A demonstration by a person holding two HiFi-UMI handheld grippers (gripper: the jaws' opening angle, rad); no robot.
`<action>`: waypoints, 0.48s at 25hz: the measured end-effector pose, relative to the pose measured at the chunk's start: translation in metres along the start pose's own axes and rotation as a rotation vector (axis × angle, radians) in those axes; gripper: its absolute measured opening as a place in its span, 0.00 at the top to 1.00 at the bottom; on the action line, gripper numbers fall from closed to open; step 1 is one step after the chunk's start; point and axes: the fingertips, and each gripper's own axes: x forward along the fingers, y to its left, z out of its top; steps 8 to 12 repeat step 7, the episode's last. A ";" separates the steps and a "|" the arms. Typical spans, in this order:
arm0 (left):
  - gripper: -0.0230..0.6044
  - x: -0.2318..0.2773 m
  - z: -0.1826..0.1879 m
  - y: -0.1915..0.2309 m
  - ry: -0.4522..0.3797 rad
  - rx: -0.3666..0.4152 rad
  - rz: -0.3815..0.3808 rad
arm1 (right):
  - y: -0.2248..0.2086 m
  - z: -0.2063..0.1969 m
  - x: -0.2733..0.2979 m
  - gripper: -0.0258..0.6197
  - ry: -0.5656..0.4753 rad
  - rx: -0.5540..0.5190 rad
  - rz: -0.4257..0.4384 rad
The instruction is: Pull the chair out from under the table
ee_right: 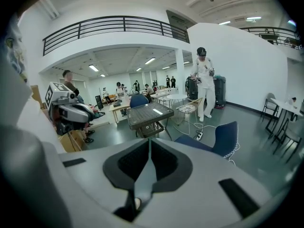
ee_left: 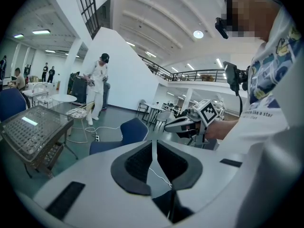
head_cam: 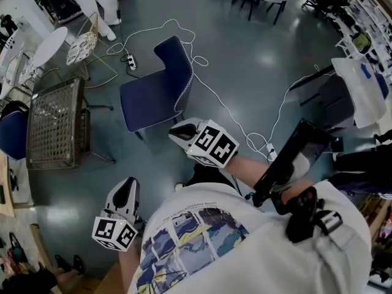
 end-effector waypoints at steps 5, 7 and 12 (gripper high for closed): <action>0.90 0.004 0.001 0.002 0.007 -0.009 0.004 | -0.007 0.001 0.001 0.92 0.004 0.000 -0.006; 0.90 0.006 0.003 0.003 0.011 -0.013 0.005 | -0.012 0.001 0.000 0.92 0.007 0.003 -0.009; 0.90 0.006 0.003 0.003 0.011 -0.013 0.005 | -0.012 0.001 0.000 0.92 0.007 0.003 -0.009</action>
